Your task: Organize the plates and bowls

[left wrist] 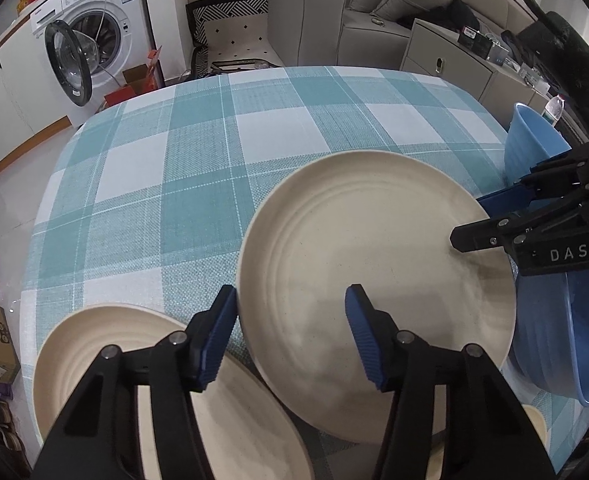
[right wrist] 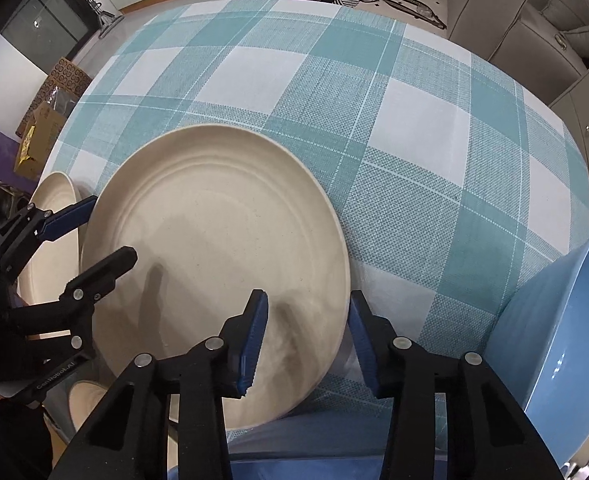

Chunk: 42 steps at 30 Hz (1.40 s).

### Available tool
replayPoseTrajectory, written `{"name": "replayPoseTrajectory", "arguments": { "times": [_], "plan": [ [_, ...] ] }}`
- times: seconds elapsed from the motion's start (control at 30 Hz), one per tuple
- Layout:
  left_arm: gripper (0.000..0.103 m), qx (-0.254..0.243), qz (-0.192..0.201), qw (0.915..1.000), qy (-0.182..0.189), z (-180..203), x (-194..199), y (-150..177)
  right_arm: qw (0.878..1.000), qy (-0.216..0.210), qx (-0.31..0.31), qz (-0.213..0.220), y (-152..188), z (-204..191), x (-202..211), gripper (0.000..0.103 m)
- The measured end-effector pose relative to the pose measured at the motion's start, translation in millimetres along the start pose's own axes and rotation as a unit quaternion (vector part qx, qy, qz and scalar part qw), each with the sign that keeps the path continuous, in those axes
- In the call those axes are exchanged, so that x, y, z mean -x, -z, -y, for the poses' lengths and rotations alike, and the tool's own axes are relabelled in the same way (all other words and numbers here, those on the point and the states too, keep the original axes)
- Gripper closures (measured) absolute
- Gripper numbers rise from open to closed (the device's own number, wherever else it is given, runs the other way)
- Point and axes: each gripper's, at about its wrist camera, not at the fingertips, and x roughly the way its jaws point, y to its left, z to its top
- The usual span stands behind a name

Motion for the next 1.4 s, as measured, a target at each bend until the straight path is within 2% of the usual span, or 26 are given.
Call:
{"name": "replayPoseTrajectory", "arguments": {
  "times": [0.17, 0.43, 0.63, 0.73, 0.87, 1.4],
  "plan": [
    [0.049, 0.003, 0.007, 1.0000, 0.000, 1.2, -3.2, -3.2, 1.000, 0.003, -0.011, 0.008, -2.1, 5.1, 1.4, 0.064],
    [0.049, 0.004, -0.020, 0.9997, 0.011, 1.7, -5.1, 4.3, 1.000, 0.010, -0.005, -0.005, 1.4, 7.8, 0.0, 0.065],
    [0.049, -0.002, -0.029, 0.9995, -0.011, 8.9, -7.2, 6.2, 1.000, 0.026, -0.005, -0.009, 2.3, 5.9, -3.0, 0.079],
    [0.065, 0.007, -0.025, 0.9992, -0.032, 7.6, -8.5, 5.1, 0.999, 0.037, -0.003, -0.003, 3.8, 6.0, -2.0, 0.085],
    [0.072, 0.018, -0.015, 0.9990, -0.038, 3.4, -7.0, 2.7, 0.999, 0.050, -0.009, 0.015, 5.9, 7.9, 2.4, 0.090],
    [0.073, 0.038, 0.033, 0.9980, -0.039, -1.2, 21.0, -4.1, 0.996, 0.055, -0.021, 0.071, 0.8, 12.1, 33.8, 0.092]
  ]
}}
